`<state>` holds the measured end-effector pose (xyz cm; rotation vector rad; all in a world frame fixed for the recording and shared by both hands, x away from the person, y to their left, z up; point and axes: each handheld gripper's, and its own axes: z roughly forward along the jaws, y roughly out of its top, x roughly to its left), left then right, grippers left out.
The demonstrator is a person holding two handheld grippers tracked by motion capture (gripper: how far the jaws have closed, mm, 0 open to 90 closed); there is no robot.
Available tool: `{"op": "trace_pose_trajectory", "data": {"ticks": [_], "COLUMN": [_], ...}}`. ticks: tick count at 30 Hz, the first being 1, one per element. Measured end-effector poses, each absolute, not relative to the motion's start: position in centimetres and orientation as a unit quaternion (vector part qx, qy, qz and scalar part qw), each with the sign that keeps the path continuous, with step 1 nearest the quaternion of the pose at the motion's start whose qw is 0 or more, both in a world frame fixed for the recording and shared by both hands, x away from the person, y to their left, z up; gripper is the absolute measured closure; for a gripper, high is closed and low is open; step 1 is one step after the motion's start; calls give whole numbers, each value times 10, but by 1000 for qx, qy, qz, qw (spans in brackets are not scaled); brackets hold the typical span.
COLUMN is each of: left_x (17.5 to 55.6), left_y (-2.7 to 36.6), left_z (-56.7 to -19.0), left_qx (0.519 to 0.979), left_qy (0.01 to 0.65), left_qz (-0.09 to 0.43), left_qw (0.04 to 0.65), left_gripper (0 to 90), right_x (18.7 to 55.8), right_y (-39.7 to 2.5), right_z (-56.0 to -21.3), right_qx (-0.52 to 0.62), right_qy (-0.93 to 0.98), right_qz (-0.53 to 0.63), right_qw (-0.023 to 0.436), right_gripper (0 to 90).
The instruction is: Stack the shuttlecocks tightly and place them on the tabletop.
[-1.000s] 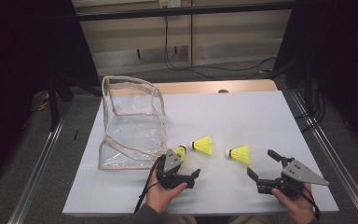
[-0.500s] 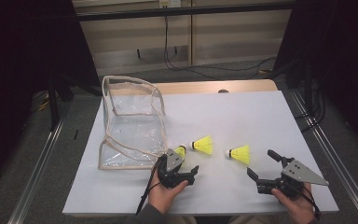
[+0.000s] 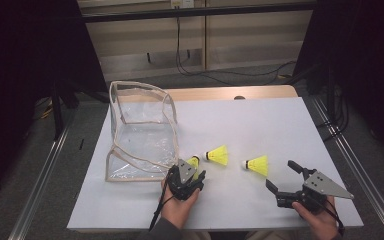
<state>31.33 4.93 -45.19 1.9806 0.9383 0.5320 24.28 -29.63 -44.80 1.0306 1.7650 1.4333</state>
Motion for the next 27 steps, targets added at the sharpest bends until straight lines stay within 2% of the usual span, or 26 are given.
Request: {"op": "trace_pose_trajectory", "data": {"ticks": [2, 5, 12, 27], "left_x": [312, 311, 306, 295], "left_y": [50, 53, 57, 63], "left_z": [-451, -449, -445, -431], "left_qx": [788, 787, 782, 780], "left_qy": [382, 388, 391, 382], "left_qz": [215, 214, 202, 193], "left_qw": [433, 430, 441, 457], "left_gripper": [641, 758, 874, 900], "right_x": [243, 243, 243, 243], "right_y": [-296, -295, -297, -297], "right_z": [-448, -449, -448, -448], "right_qx": [391, 393, 394, 392], "right_qy": [671, 670, 668, 668], "right_qz": [545, 547, 547, 549], "right_qw": [316, 313, 315, 315], "right_gripper": [32, 32, 32, 32]}}
